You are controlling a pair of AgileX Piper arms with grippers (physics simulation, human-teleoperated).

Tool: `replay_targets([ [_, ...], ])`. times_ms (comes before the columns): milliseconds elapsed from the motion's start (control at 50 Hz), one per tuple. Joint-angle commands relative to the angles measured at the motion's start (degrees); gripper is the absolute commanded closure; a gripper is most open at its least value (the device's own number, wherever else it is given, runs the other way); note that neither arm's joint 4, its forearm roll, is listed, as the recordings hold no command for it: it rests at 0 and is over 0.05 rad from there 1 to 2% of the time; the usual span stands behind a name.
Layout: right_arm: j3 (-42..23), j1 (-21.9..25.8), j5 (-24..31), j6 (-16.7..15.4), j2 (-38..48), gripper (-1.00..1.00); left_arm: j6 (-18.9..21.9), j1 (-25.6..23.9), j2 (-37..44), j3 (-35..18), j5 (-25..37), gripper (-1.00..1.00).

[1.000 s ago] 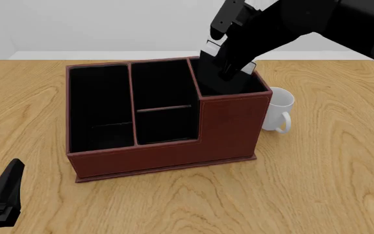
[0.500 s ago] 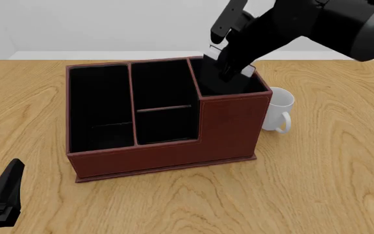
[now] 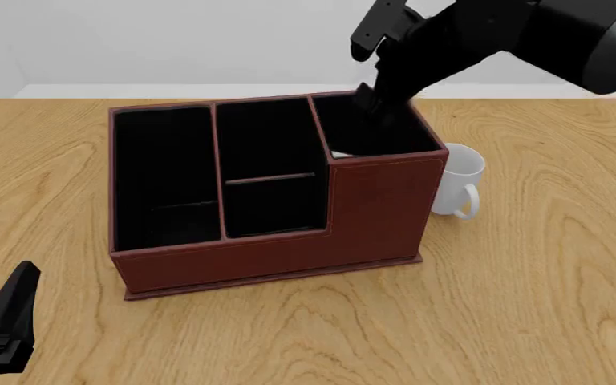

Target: Pick up the book and place it in the right compartment of the caddy.

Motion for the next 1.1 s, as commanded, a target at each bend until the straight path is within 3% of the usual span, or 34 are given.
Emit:
replay_targets([
  [20, 3.4, 1.5, -1.1, -1.4, -4.5, -1.00, 0.0, 0.0, 0.0, 0.0, 0.0, -1.00],
  [260, 14.7, 2.3, -6.8, -1.6, -13.5, -1.00, 0.0, 0.0, 0.0, 0.0, 0.0, -1.00],
  [280, 15.2, 1.2, -7.8, -2.9, -13.3, -1.00, 0.0, 0.0, 0.0, 0.0, 0.0, -1.00],
  [400, 19.3, 0.2, -12.5, -3.8, -16.5, -1.00, 0.0, 0.0, 0.0, 0.0, 0.0, -1.00],
  [420, 21.1, -0.5, -14.4, -5.3, -17.2, -1.00, 0.0, 0.0, 0.0, 0.0, 0.0, -1.00],
  [540, 25.6, 0.4, -17.5, -4.8, -21.6, -1.00, 0.0, 0.0, 0.0, 0.0, 0.0, -1.00],
  [620, 30.2, -1.4, -23.5, -7.5, -24.7, -1.00, 0.0, 0.0, 0.0, 0.0, 0.0, -1.00],
  [820, 39.9, -2.2, -33.6, -8.1, -33.9, -1.00, 0.0, 0.0, 0.0, 0.0, 0.0, -1.00],
  [920, 44.3, -3.3, -36.9, -7.1, -39.6, -1.00, 0.0, 0.0, 0.0, 0.0, 0.0, -1.00],
  [960, 45.4, -2.5, -36.6, -4.2, -43.7, -1.00, 0.0, 0.0, 0.0, 0.0, 0.0, -1.00],
  [1000, 48.2, -2.9, -37.3, -4.1, -47.5, -1.00, 0.0, 0.0, 0.0, 0.0, 0.0, -1.00],
  [1020, 48.2, -2.9, -36.4, -2.0, -48.8, -1.00, 0.0, 0.0, 0.0, 0.0, 0.0, -1.00],
  [1060, 50.1, -3.8, -37.3, -2.8, -50.3, -1.00, 0.0, 0.0, 0.0, 0.0, 0.0, -1.00],
  [1100, 50.1, -5.2, -37.5, -1.7, -50.3, -1.00, 0.0, 0.0, 0.0, 0.0, 0.0, -1.00],
])
